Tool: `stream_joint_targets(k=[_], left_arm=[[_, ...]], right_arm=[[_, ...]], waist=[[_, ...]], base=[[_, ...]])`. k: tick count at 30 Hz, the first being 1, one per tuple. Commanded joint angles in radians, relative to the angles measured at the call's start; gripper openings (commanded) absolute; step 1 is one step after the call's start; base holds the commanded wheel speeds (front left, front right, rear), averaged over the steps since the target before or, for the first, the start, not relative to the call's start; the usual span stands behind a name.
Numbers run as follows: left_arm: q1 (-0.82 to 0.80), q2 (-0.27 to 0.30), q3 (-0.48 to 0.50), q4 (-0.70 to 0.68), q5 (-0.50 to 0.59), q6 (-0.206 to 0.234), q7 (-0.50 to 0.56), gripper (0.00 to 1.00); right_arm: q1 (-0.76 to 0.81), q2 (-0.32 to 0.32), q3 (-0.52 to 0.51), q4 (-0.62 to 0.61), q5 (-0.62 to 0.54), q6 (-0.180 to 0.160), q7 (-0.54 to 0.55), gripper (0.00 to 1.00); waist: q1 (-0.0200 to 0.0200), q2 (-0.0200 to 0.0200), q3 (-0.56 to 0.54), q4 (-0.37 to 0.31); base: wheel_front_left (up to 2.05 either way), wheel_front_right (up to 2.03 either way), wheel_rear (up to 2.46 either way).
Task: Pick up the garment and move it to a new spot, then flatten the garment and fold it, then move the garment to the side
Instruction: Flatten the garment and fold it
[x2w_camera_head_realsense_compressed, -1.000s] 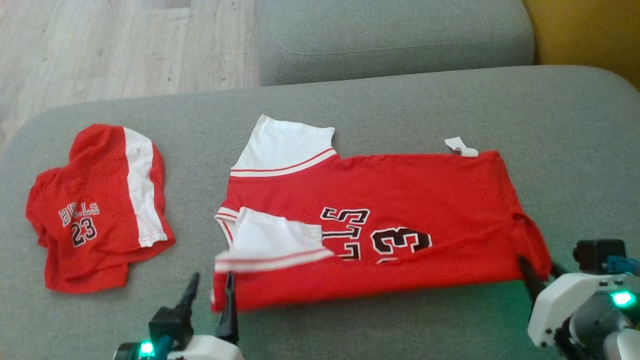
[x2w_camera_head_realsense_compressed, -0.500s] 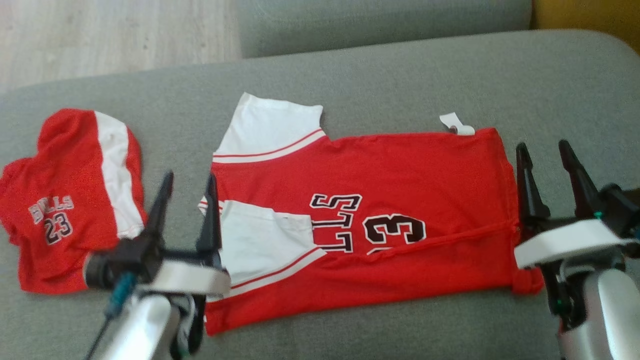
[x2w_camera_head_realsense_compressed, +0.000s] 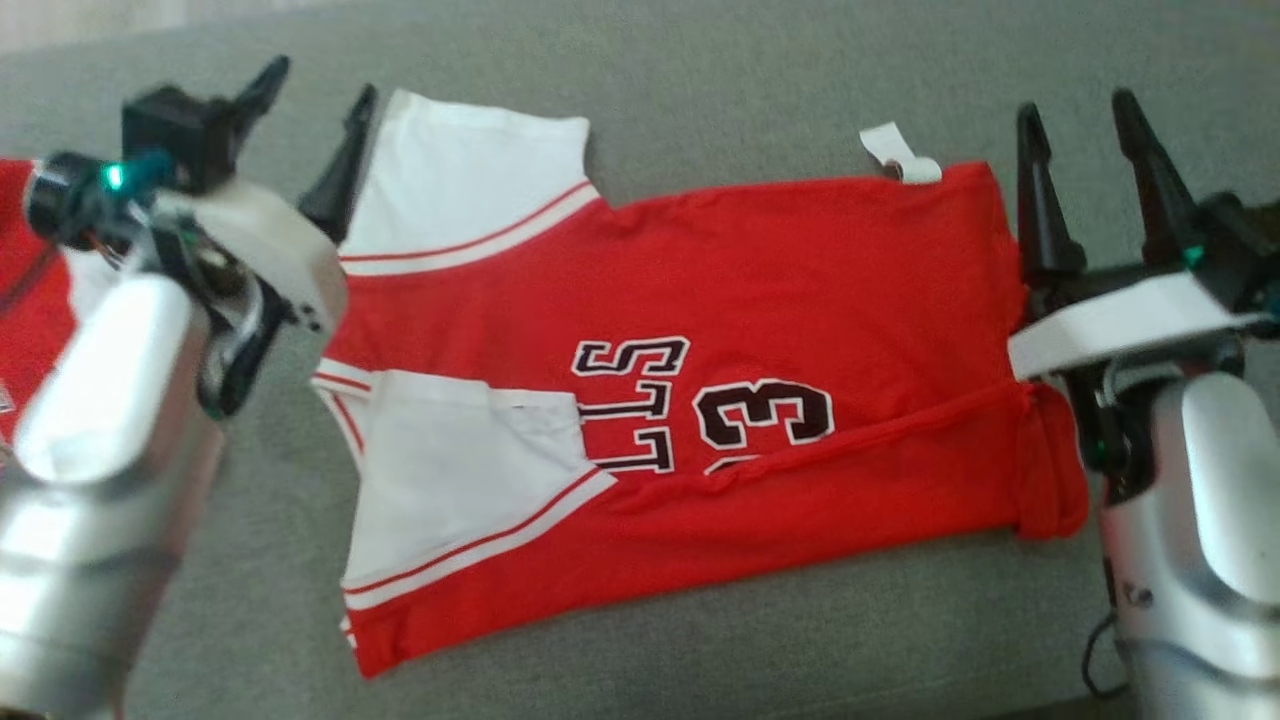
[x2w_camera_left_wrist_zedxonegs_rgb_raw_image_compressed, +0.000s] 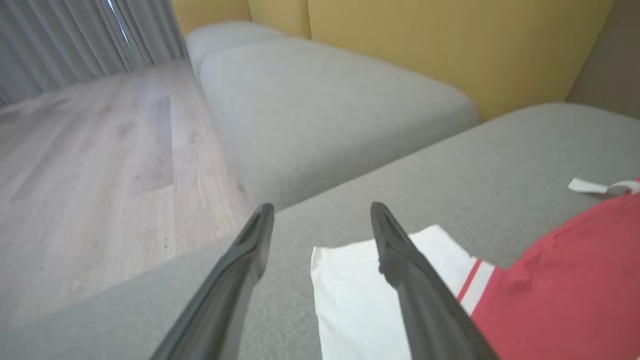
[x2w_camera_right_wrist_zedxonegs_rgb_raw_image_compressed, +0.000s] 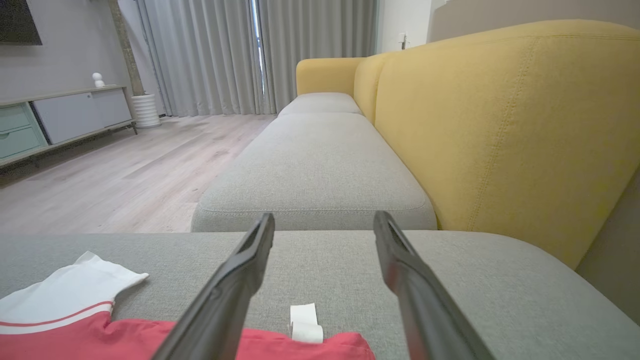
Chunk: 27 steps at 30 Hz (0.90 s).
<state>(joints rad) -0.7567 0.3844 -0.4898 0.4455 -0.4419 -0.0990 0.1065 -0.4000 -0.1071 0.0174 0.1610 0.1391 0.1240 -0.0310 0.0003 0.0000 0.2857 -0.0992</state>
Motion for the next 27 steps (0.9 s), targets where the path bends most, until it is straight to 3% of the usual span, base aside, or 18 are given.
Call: stream_joint_targets(k=[1, 12, 18, 27], left_arm=[[-0.08, 0.052, 0.017, 0.015, -0.017, -0.013, 0.038, 1.0], [-0.297, 0.134, -0.159, 0.219, -0.163, -0.031, 0.249, 1.0], [-0.37, 0.173, -0.218, 0.269, -0.236, -0.031, 0.281, 1.0], [-0.423, 0.18, -0.305, 0.325, -0.311, -0.032, 0.353, 1.0]], right_arm=[[-0.046, -0.007, 0.032, -0.025, -0.006, 0.007, -0.011, 1.0], [-0.171, -0.01, 0.098, 0.012, -0.001, 0.007, -0.029, 1.0], [-0.222, -0.025, 0.097, 0.016, -0.01, 0.007, -0.028, 1.0], [-0.253, -0.022, 0.1, 0.02, -0.022, 0.007, -0.029, 1.0]], waist=[[-0.0003, 0.0, 0.053, -0.037], [-0.0003, 0.0, 0.162, -0.116], [-0.0003, 0.0, 0.21, -0.144], [-0.0003, 0.0, 0.241, -0.164]], base=[[0.0, 0.0, 0.0], [0.0, 0.0, 0.0], [0.0, 0.0, 0.0], [0.0, 0.0, 0.0]])
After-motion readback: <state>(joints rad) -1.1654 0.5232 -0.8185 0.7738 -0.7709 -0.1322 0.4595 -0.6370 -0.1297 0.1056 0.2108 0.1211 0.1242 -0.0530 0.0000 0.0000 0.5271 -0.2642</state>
